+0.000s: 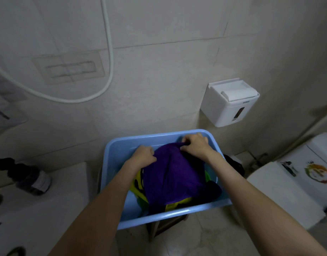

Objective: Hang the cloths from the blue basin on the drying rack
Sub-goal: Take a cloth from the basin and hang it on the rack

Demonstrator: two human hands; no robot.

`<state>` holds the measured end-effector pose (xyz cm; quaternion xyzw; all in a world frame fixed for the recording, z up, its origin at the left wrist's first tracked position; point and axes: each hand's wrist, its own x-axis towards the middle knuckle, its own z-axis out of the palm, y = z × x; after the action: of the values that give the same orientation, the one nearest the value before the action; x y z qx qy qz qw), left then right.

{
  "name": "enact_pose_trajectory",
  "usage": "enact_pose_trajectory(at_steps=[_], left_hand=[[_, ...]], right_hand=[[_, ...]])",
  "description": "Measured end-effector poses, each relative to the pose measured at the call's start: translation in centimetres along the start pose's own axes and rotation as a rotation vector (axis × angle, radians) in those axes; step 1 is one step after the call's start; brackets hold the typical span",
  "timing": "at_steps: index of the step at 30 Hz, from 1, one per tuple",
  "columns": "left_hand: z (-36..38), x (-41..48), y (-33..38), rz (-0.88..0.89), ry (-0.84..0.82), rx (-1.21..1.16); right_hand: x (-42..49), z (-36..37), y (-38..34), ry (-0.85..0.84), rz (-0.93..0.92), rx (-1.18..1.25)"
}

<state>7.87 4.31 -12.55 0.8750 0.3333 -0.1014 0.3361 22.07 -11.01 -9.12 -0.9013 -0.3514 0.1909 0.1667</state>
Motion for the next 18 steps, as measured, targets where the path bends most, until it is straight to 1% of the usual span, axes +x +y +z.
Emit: enact_pose_trajectory(at_steps=[3,6,8,9,12,15,16,18], left_hand=[[-1.8,-1.0,1.0,0.048,0.055,0.043],[-4.1,-2.3,2.1,0.104,0.134,0.082],[-5.5,-3.1,2.4,0.181,0.137,0.047],[-6.0,-3.4,2.5,0.212,0.123,0.057],[-7.4,-4.9,2.8,0.272,0.073,0.172],[-7.9,-6.3,2.9,0.308,0.047,0.272],[-7.9,-6.8,2.8,0.315,0.040,0.288],[-7.9,-7.4,2.7,0.321,0.033,0.287]], right_hand=[[-1.1,-1.9,-0.6,0.087,-0.066,-0.033],[-2.8,-4.0,-1.2,0.114,-0.069,0.059],[-4.1,-5.0,-1.6,0.091,-0.063,0.068],[-4.6,-5.4,-1.7,0.067,-0.061,0.031],[-6.3,-5.8,-2.2,-0.022,-0.062,-0.120],[-7.7,-5.6,-3.2,-0.154,-0.055,-0.206],[-8.1,-5.3,-3.4,-0.169,-0.049,-0.227],[-8.7,-4.8,-3.9,-0.145,-0.034,-0.231]])
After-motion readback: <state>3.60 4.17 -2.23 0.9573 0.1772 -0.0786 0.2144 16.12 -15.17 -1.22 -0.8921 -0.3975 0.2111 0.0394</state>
